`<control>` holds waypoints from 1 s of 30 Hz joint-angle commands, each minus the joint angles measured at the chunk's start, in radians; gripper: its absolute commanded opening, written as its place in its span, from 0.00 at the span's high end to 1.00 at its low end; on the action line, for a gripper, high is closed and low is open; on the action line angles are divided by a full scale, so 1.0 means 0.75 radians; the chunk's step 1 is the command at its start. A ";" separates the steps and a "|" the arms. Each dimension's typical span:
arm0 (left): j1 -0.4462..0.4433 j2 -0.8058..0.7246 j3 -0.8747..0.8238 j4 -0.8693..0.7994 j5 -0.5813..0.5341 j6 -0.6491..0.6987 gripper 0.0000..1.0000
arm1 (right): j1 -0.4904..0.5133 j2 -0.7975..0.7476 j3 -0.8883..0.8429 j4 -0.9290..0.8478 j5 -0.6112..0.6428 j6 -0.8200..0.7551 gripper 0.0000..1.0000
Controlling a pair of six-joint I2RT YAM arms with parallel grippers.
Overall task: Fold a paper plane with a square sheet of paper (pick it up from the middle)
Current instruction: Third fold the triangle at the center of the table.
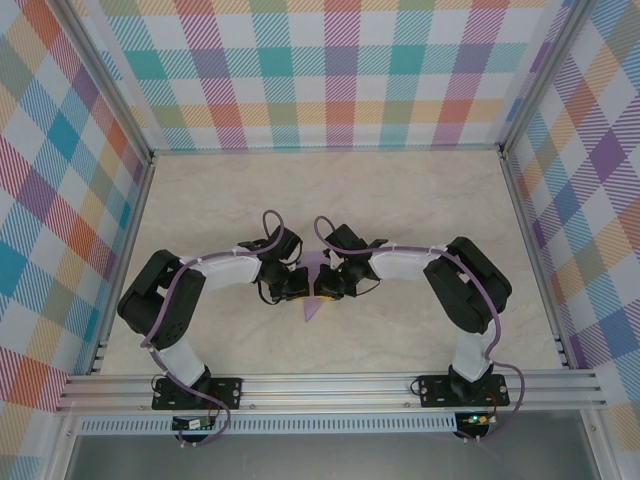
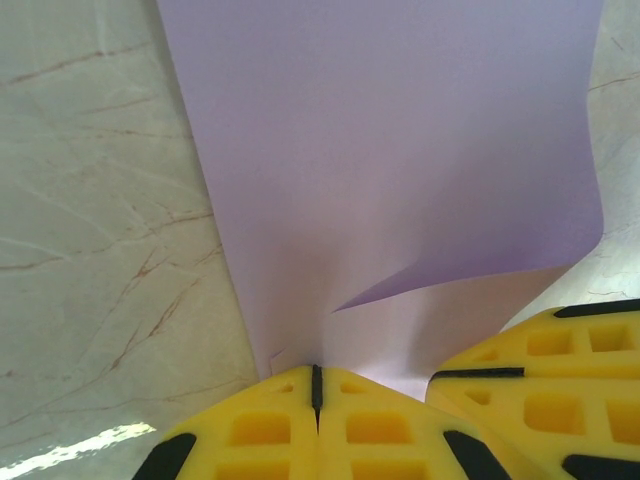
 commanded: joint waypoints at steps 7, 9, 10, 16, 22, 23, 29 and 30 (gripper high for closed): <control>-0.015 0.055 0.013 -0.081 -0.048 0.032 1.00 | -0.016 0.038 0.005 -0.001 0.002 -0.037 0.91; -0.015 0.057 0.016 -0.079 -0.042 0.035 1.00 | -0.023 0.043 -0.003 -0.004 0.008 -0.039 0.91; -0.016 0.058 0.017 -0.079 -0.041 0.035 1.00 | -0.022 0.045 -0.005 -0.003 0.010 -0.041 0.91; -0.019 0.071 0.036 -0.085 -0.034 0.044 1.00 | -0.024 0.062 -0.009 -0.011 0.025 -0.051 0.91; -0.019 0.111 0.057 -0.164 -0.081 0.066 1.00 | -0.042 0.063 -0.024 0.004 0.028 -0.063 0.92; -0.019 0.117 0.062 -0.178 -0.092 0.072 1.00 | -0.051 0.061 -0.029 0.010 0.022 -0.063 0.92; -0.019 0.158 0.082 -0.252 -0.123 0.108 1.00 | -0.121 0.055 -0.060 0.062 -0.024 -0.057 0.92; -0.019 0.162 0.084 -0.258 -0.126 0.112 1.00 | -0.131 0.055 -0.062 0.063 -0.025 -0.057 0.92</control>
